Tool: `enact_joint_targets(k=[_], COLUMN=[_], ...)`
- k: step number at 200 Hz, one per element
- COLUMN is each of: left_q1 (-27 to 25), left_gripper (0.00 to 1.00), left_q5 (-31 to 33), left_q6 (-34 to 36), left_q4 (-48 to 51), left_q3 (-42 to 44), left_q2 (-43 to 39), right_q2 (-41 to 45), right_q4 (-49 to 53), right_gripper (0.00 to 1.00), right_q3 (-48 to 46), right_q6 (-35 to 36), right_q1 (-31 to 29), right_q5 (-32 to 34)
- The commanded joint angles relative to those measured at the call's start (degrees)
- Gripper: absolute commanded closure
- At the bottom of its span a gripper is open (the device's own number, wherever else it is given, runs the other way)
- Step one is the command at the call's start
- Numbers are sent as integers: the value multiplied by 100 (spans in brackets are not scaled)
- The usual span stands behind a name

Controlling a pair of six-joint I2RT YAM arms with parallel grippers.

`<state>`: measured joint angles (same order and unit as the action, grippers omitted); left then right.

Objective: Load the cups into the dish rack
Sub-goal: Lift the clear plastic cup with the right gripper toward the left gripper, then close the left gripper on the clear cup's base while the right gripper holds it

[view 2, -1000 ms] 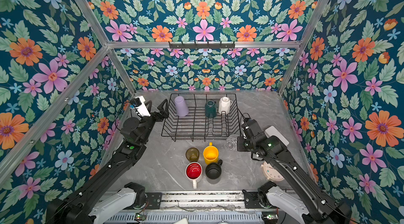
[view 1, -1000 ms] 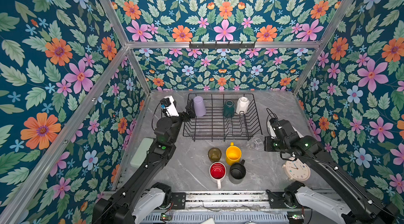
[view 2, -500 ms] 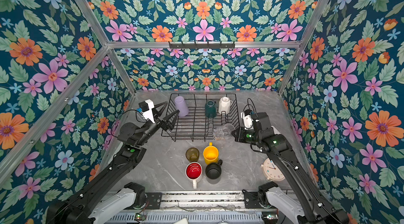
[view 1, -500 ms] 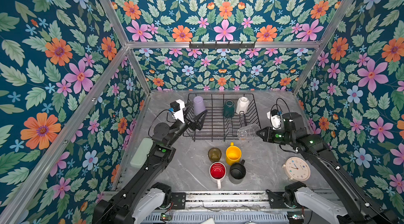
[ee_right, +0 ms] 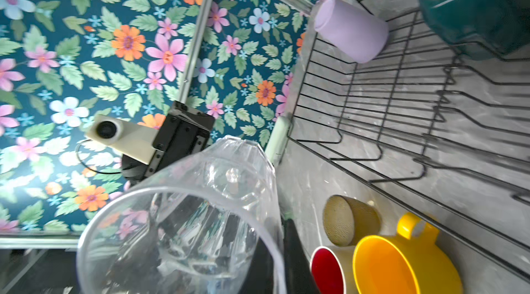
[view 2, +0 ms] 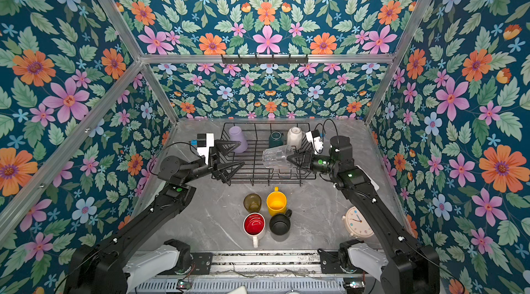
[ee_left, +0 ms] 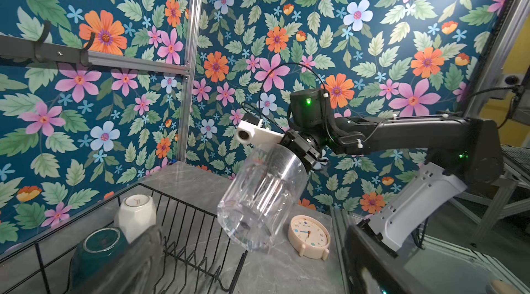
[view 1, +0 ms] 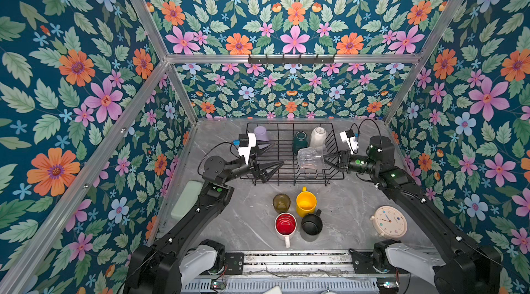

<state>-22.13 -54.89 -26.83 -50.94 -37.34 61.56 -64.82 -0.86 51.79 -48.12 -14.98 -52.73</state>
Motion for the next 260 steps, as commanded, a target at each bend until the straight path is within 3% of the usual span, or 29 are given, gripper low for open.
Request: enact_joint_targets(k=[1,24,88,153,260], left_q1=[0,1,-47,-91,-102], left_gripper=[1,1,0,0,0], left_q5=[-232,-261,-639,-785,-882], left_q6=[1,118,13,28,3], left_q4=[-115,82,-23,-92,-150], left_q3=[-34,-128,-282,-181,-240], left_q2=[6,57,218,33,49], right_q2=[-234,-313,-539,-851,-1078], right_q4=[-1559,-2068,-1873,-2438,-1994], right_gripper=[100,100,100,100,100], right_q3=[81,101,494,554,834], right_q6=[-775,-1059,-611,-953,-523], right_q1=[-4,-60,-813,-866,-1242], right_q5=[-830,-993,-945,-989,-941])
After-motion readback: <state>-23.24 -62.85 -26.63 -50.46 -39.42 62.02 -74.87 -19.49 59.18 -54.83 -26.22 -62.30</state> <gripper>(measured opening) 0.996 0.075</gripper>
